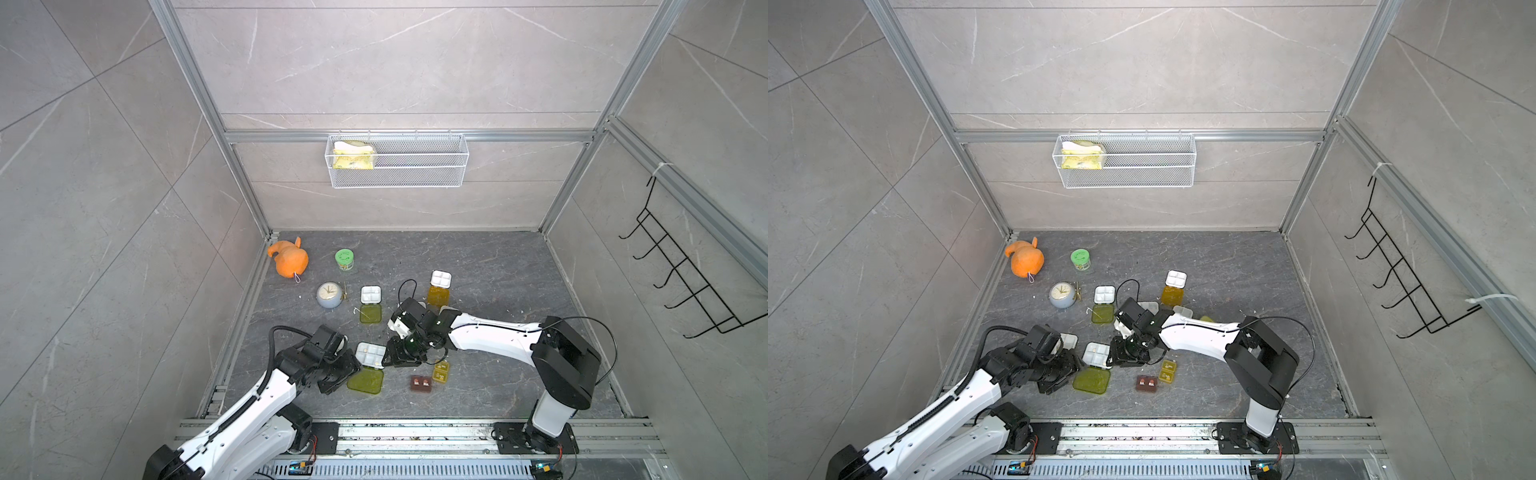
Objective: Close pillboxes
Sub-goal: Move the pillbox to the center of the board.
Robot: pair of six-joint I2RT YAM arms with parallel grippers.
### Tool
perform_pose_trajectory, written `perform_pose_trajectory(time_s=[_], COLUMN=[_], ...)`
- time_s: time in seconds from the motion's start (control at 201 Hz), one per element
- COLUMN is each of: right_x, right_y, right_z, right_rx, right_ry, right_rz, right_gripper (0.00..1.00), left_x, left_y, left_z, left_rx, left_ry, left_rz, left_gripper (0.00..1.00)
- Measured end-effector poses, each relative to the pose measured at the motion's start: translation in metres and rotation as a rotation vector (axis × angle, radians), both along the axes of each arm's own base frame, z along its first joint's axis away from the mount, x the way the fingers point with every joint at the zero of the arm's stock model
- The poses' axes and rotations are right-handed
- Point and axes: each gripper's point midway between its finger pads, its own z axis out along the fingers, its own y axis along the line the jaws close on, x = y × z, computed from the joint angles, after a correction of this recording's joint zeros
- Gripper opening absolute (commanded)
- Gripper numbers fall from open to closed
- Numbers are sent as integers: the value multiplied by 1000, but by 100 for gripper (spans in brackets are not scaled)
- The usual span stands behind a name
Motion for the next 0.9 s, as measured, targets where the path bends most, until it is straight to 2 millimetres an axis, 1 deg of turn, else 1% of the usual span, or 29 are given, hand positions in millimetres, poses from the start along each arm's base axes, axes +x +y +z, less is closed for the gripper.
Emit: perform_pose_trajectory(time_s=[0.124,0.234,0.343,0.488,0.617,0.816,0.901], right_x=[0,0,0,0,2,5,7], right_y=[1,0,0,0,-1,-4,-5], right_z=[-8,-14,-15,-16,-19,-27,-27], right_rx=[-12,-25,-27,-29,-32,-50,-51], right_ry=[12,21,23,25,28,39,39], right_rz=[-2,-2,-2,-3,-7,-19,-23], right_gripper=[48,48,48,49,49,49,48], left_x=[10,19,26,30,35,36,37], left_y=[2,0,-5,-8,-12,-19,-23], left_z=[-8,-11,-17,-27,-28,-33,-35], left_rx=[37,45,51,60,46,15,1], left_ry=[24,28,30,46,34,33,28], left_rz=[-24,-52,-83,-105,-116,-125,-132], left_gripper=[71,72,72,72,72,70,70])
